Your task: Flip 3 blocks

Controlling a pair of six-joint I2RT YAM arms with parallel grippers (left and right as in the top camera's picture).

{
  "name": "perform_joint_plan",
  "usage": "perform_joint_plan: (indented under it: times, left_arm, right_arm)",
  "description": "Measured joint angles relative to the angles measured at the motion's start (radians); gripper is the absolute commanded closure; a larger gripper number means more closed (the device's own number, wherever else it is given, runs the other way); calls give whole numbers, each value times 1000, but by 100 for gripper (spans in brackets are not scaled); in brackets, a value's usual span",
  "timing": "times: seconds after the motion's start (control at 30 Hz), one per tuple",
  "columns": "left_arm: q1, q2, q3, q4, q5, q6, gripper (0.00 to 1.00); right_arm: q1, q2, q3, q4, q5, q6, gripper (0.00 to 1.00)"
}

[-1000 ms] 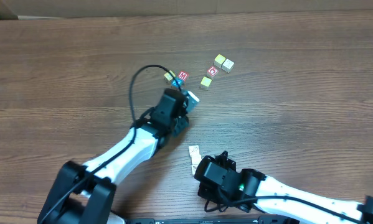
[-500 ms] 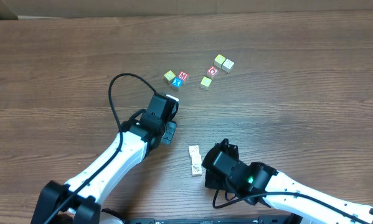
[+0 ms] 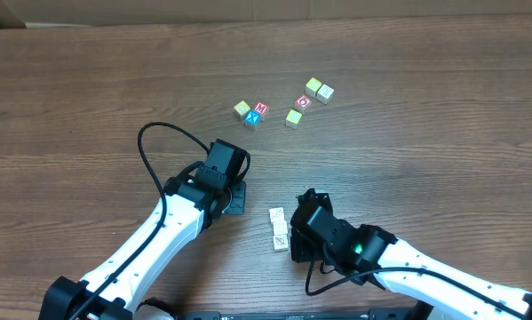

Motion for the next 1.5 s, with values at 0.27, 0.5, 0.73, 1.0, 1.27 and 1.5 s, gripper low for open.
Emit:
perform_joint_plan:
  times: [0.27, 0.5, 0.73, 1.0, 1.27, 1.5]
  left_arm:
    - [0, 0, 0, -14, 31, -26, 96]
    - [0, 0, 0, -15, 38, -29, 96]
    - [0, 0, 0, -19, 39, -29, 96]
    - [0, 0, 0, -19, 39, -29, 96]
    - [0, 0, 0, -19, 39, -29, 96]
    - [0, 0, 0, -20, 39, -29, 96]
  right_arm:
    - [0, 88, 0, 58, 0, -16, 96]
    - [-14, 89, 0, 98, 13, -16, 96]
    - [-41, 109, 0, 121, 23, -16, 96]
    - [-42, 127, 0, 134, 26, -16, 96]
    - [-42, 127, 0, 135, 26, -19, 96]
    - [-42, 127, 0, 145, 22, -23, 96]
